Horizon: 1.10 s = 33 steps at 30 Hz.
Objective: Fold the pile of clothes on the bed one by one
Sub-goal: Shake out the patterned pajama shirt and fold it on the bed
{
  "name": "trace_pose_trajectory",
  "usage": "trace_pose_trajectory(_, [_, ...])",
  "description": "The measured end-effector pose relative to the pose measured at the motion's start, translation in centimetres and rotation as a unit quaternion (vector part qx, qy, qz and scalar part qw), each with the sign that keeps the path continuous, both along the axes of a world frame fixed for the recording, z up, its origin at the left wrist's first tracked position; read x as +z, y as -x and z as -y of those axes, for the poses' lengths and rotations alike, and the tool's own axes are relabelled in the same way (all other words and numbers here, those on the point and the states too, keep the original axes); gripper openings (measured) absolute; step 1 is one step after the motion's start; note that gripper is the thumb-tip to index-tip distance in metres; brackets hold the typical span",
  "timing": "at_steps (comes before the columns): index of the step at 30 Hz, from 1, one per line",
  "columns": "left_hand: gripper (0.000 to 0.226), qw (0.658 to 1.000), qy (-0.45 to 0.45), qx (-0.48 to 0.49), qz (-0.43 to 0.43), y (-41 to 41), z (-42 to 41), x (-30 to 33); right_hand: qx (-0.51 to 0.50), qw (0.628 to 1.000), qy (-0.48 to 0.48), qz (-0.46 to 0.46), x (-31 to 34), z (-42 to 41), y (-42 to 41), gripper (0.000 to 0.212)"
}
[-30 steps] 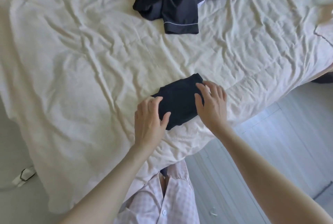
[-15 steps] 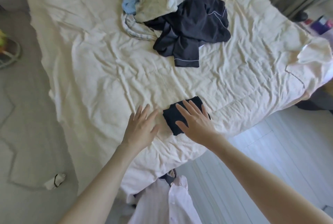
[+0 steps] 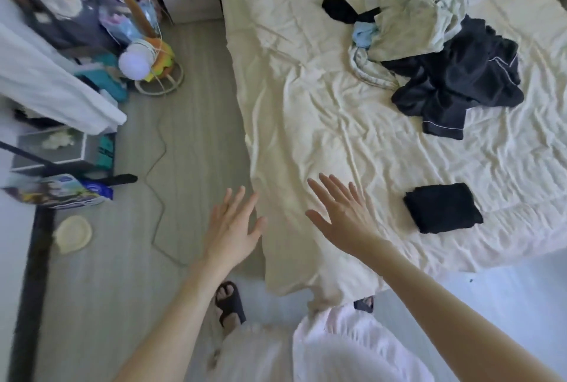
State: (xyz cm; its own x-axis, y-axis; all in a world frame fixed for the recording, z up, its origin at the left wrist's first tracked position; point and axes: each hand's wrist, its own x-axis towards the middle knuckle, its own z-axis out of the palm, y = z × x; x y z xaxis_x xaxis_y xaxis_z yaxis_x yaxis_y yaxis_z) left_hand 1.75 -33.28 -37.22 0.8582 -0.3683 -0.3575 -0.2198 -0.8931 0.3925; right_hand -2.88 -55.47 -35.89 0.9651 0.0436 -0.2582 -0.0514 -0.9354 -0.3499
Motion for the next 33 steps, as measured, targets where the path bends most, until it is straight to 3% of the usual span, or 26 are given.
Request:
trace_pose_trajectory(6, [0.057, 0.999, -0.032, 0.001, 0.005, -1.9, -12.3, 3.3, -0.013, 0.999, -0.042, -0.006, 0.5, -11.9, -2.3, 0.062])
trace_pose_trajectory(13, [0.058, 0.999, -0.009, 0.036, -0.001, -6.6, -17.3, 4.6, 0.012, 1.0, -0.025, -0.008, 1.4, -17.2, -7.9, 0.062])
trace_pose_trajectory(23, [0.061, 0.999, -0.017, 0.03, 0.039, -21.1, -15.7, 3.1, -0.01, 0.999, -0.037, 0.029, 1.1, -14.5, -23.5, 0.063])
trace_pose_trajectory(33, [0.058, 0.999, 0.027, 0.036, 0.03, -37.9, -10.7, 5.7, -0.06, 0.998, -0.014, 0.029, 3.0, -8.7, -38.0, 0.068])
